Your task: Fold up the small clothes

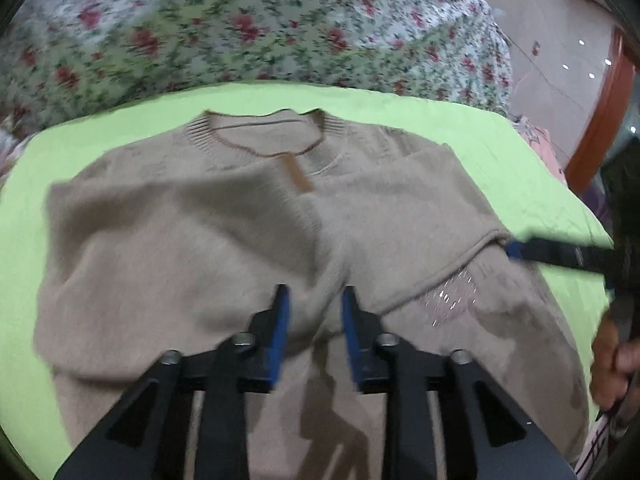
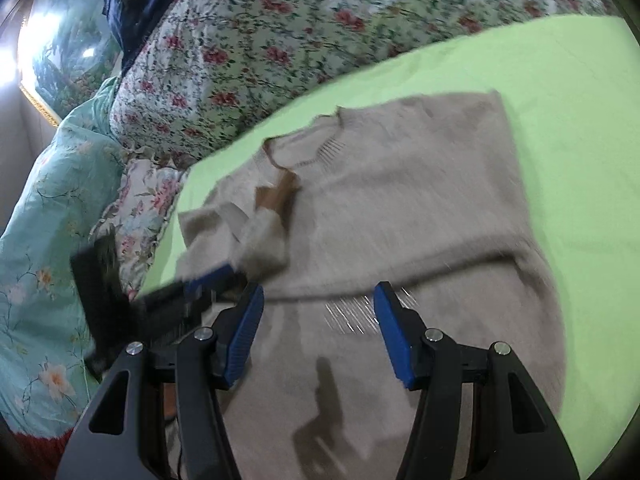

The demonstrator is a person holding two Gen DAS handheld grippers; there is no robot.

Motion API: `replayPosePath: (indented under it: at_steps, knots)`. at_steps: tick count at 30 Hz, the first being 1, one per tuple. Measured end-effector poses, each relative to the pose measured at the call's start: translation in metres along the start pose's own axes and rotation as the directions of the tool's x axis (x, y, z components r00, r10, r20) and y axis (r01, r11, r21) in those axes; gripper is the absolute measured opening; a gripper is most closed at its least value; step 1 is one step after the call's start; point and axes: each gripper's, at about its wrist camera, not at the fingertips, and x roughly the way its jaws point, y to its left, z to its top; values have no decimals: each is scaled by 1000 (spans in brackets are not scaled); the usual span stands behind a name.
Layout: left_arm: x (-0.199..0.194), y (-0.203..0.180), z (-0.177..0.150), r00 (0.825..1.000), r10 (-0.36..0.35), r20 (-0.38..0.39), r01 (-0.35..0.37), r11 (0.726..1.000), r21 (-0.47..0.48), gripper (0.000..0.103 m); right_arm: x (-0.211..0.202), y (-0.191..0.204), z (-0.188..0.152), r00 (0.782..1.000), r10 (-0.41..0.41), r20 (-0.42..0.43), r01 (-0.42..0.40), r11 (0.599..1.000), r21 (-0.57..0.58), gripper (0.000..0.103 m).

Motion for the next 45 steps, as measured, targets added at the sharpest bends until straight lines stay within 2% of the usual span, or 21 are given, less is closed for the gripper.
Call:
replayPosePath:
  at_steps: [3,6,9,12,14,16,17,18,19,21,22,24,26,27,31,35,37,40,41,42,45]
  knots:
    - [-24,15,-18,999,29,17,-29,999,-26,40,25,17,21,999,30,-16,-30,999,-32,59]
    - [-48,42,-36,995,99,28,-96,993,-75,41,52,32,37,998,53,-40,-56,997,-60,59]
    - [-63,82,-49,984,177,16,-172,971,-164,41,89,38,55,996,61,-68,-64,997,-50,59]
    - [-66,127,-55,964,264,-25,-261,932,-252,40,123,35,69,996,25,-89,-27,999,-28,58]
    - [-64,148,-57,947,318,-52,-319,903,-287,39,144,30,76,994,3,-111,-4,1000,-7,52]
    - [-58,160,-55,938,338,-75,-344,888,-306,39,161,30,77,989,26,-147,-25,1000,10,33]
    - [-54,164,-53,940,331,-85,-341,889,-306,39,166,33,77,986,37,-161,-37,999,8,24]
    - [-49,167,-52,938,335,-94,-347,886,-308,39,167,38,75,985,36,-166,-38,999,-10,10]
    - [-43,168,-49,933,345,-102,-360,881,-307,38,162,40,75,987,28,-156,-32,999,-24,11]
    - [-34,169,-42,923,369,-113,-385,869,-309,38,135,44,77,998,26,-63,-28,999,-35,11]
    - [-32,169,-39,920,374,-114,-391,865,-314,37,107,40,78,999,38,26,-38,999,-17,11]
    - [-28,166,-32,917,384,-108,-398,859,-323,35,70,32,77,991,21,135,-22,1000,3,10]
    - [-25,163,-29,919,382,-101,-393,859,-329,35,33,13,68,973,-20,229,11,999,42,10]
    - [-25,161,-29,921,376,-100,-388,862,-328,35,26,5,64,971,-41,235,28,998,57,10]
    - [-22,153,-28,906,410,-107,-422,854,-305,35,36,-26,37,985,-102,139,88,991,100,10]
    - [-26,156,-32,913,394,-109,-408,860,-308,35,49,-47,15,993,-100,69,88,982,166,14]
    - [-28,157,-35,915,388,-109,-402,865,-299,37,48,-56,12,993,-97,71,80,973,216,25]
    - [-32,157,-38,921,374,-108,-389,871,-300,37,42,-61,15,988,-115,100,91,971,221,25]
    - [-32,158,-38,923,369,-110,-385,871,-307,37,42,-60,18,989,-112,94,90,974,209,23]
    - [-32,159,-38,923,367,-113,-384,869,-313,37,40,-57,21,989,-113,96,92,976,198,12]
    - [-33,158,-37,922,372,-108,-386,861,-332,37,23,-43,27,978,-130,164,107,984,145,11]
